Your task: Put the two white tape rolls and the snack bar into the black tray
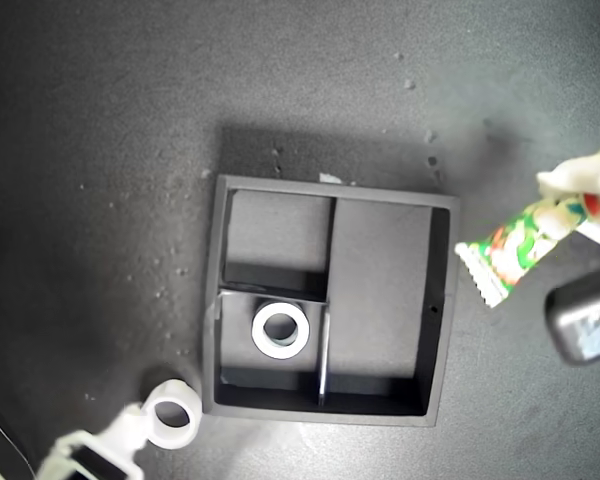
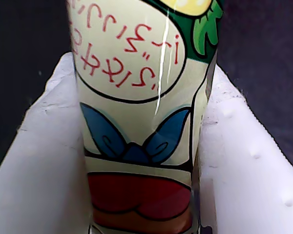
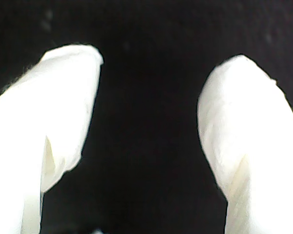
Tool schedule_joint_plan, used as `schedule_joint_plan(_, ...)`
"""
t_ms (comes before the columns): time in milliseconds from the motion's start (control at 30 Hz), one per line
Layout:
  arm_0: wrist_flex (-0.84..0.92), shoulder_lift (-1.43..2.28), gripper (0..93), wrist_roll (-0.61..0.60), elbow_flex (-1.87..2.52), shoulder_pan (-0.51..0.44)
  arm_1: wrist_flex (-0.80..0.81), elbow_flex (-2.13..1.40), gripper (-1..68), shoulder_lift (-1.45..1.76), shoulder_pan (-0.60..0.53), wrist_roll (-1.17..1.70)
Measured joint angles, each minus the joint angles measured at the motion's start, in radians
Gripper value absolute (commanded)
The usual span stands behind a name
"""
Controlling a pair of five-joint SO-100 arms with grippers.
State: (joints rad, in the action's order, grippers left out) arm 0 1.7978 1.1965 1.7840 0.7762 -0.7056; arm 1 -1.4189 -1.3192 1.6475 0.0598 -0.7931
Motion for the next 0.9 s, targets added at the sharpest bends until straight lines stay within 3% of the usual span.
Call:
schedule_joint_plan(133, 0.014, -0.273, 15.8, 0.038, -0.278, -0.025, -0.127, 0.270, -0.5, -0.150, -0.025, 0.095)
schedule_joint_plan(333, 0.017, -0.486, 15.6, 0.107, -0.466, -0.040, -0.158, 0.341, -0.5, -0.183, -0.087, 0.141)
schedule_joint_plan(567, 0.018, -0.377, 16.3, 0.213, -0.212, -0.049, -0.178, 0.430, -0.5, -0.287, -0.176, 0.213)
schedule_joint_plan(900, 0.018, -0.377, 16.7, 0.209, -0.219, -0.063, -0.213, 0.532, -0.5, -0.344, -0.147, 0.235)
